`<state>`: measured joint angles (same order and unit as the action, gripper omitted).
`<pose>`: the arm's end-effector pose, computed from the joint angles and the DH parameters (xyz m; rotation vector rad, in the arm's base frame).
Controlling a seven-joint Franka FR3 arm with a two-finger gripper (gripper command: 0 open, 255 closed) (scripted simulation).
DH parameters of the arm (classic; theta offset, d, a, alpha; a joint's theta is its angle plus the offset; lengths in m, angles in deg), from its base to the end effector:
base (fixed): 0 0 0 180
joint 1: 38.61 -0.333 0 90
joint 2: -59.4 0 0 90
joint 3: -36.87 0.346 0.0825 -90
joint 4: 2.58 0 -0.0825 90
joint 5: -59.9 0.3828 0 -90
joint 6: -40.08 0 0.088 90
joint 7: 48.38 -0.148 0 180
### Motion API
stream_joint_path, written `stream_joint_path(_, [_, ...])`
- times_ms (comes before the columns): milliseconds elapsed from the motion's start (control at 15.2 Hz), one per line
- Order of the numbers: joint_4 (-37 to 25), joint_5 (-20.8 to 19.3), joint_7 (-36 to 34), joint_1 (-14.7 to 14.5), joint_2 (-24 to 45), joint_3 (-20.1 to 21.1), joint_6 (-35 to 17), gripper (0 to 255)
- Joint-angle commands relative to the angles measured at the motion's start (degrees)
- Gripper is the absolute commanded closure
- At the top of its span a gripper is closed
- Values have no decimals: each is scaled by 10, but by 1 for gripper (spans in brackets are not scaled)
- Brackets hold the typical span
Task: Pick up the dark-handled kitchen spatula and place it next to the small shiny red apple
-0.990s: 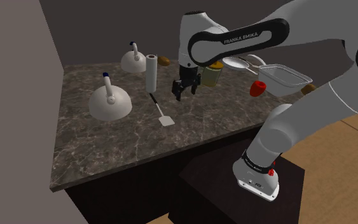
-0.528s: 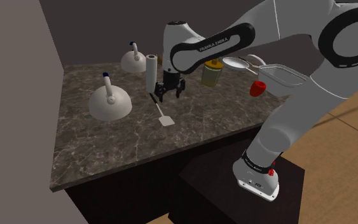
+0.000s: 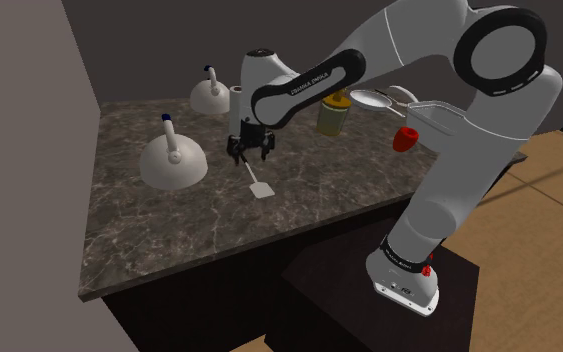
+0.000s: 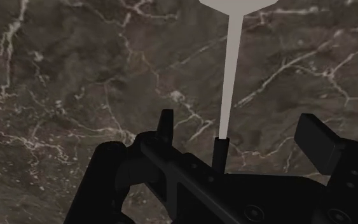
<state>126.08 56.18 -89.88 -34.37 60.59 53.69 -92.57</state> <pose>0.5196 0.1125 0.3523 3.0415 -0.7156 0.0998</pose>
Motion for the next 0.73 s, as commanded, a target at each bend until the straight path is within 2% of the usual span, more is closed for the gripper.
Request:
stream_joint_path(0, [6,-5,-3,0,10,-1,-15,0])
stream_joint_path(132, [11,-12,-8,0,24,-1,-34,0])
stream_joint_path(660, [11,-12,-8,0,24,-2,-34,0])
